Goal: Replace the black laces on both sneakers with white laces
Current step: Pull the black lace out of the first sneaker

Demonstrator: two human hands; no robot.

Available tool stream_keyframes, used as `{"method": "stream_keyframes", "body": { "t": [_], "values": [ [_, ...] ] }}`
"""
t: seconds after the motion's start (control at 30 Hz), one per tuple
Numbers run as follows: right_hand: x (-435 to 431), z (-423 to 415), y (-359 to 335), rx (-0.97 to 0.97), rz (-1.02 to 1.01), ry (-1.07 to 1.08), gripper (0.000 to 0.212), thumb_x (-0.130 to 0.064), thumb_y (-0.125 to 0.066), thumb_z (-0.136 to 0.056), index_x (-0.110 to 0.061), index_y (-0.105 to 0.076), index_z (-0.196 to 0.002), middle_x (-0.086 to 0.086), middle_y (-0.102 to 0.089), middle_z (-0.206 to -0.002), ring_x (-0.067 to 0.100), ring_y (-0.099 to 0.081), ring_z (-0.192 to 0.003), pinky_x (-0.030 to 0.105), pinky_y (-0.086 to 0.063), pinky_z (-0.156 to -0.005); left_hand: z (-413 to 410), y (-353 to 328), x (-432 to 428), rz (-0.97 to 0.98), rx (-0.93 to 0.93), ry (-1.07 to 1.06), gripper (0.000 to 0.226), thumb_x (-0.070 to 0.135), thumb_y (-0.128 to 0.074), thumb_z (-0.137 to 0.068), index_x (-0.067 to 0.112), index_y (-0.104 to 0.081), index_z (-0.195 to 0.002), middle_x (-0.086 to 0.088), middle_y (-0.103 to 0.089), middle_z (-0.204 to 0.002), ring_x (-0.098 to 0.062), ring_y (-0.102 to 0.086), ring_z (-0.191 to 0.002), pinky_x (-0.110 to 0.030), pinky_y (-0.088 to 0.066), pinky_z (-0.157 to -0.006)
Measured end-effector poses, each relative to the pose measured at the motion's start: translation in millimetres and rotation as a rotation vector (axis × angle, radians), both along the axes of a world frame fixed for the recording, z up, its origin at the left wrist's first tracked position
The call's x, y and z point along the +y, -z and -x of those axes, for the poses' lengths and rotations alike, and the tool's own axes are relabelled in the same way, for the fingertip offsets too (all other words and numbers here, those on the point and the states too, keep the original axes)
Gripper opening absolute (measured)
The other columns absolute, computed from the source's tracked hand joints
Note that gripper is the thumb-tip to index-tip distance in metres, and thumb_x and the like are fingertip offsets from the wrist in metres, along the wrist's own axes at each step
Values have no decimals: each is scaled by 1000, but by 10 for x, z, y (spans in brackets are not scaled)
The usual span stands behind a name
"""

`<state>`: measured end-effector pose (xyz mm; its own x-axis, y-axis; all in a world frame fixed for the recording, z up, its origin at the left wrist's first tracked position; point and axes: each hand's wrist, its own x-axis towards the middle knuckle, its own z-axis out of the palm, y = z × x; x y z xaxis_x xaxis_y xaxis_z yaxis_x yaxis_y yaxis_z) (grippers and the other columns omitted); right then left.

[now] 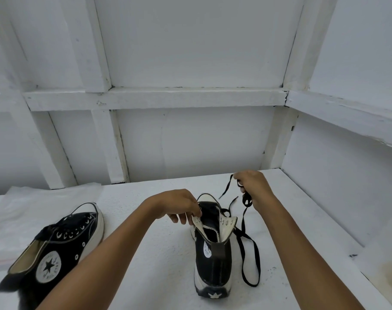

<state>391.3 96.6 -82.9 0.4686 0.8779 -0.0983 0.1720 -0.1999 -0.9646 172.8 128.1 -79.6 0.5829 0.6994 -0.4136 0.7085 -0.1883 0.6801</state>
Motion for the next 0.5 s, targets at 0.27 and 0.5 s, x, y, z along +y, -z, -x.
{"method": "stream_keyframes", "body": {
  "t": [0.27, 0.5],
  "values": [
    [22, -226, 137, -275, 89, 34, 25, -19, -61, -87, -8, -46, -70, 4, -46, -74, 19, -43, -69, 30, -32, -67, -24, -7, -9, -11, 23, 6, 22, 21, -61, -90, 23, -68, -69, 5, -67, -70, -10, -58, -62, -22, -44, -58],
    [-38, -171, 287, -545, 461, -192, 25, -29, -60, -82, -4, -59, -82, 3, -58, -83, 22, -56, -77, 30, -39, -67, -42, -25, -1, -40, 62, 14, 21, 24, -60, -91, 22, -68, -71, 4, -68, -74, -10, -59, -63, -22, -44, -58]
  ]
}}
